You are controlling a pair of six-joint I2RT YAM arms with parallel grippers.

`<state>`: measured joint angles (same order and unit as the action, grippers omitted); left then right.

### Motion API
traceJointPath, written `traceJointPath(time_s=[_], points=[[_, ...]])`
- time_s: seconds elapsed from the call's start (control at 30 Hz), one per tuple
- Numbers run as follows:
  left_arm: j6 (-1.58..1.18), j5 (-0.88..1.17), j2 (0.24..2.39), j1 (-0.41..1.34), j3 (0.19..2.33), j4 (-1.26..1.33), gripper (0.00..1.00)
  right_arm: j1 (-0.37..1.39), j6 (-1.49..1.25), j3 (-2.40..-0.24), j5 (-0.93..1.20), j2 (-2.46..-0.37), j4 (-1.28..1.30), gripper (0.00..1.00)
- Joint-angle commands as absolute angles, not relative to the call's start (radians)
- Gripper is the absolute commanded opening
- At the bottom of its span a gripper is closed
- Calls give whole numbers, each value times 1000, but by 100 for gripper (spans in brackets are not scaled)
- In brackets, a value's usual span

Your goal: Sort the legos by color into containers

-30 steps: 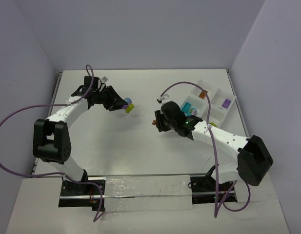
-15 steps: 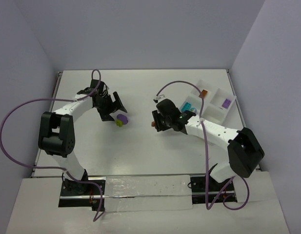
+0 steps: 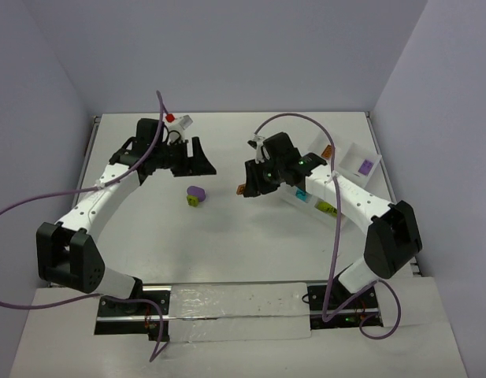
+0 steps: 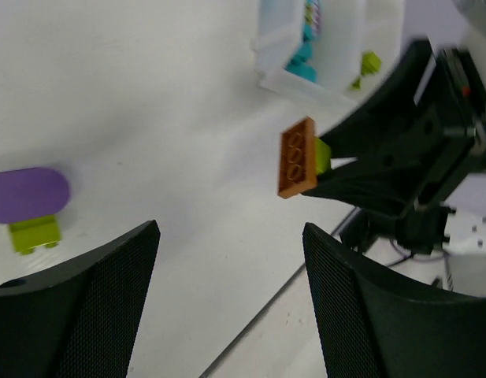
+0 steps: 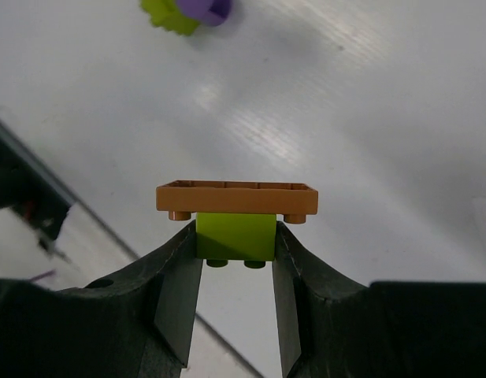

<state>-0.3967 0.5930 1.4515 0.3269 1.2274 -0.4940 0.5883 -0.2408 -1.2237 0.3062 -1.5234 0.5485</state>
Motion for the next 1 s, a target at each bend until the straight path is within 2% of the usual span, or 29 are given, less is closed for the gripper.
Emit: traceJointPath(time_s=[0.0, 0.13, 0.3, 0.43, 0.97], points=[[-284, 695, 1445, 398, 1221, -453, 80, 568, -186, -1407, 563, -1613, 759, 0], [-274, 706, 1441, 415, 1227, -437, 79, 556, -189, -1522, 679, -1682, 873, 0], [-277, 741, 1439, 421, 1224, -432, 76, 541, -199, -1569, 798, -1726, 926, 0], [-262, 757, 1438, 435, 1220, -440, 69, 534, -193, -1601, 864, -1743, 945, 0], [-325, 889, 1357, 453, 1125, -359, 59, 535, -209, -1606, 875, -1759, 939, 0]])
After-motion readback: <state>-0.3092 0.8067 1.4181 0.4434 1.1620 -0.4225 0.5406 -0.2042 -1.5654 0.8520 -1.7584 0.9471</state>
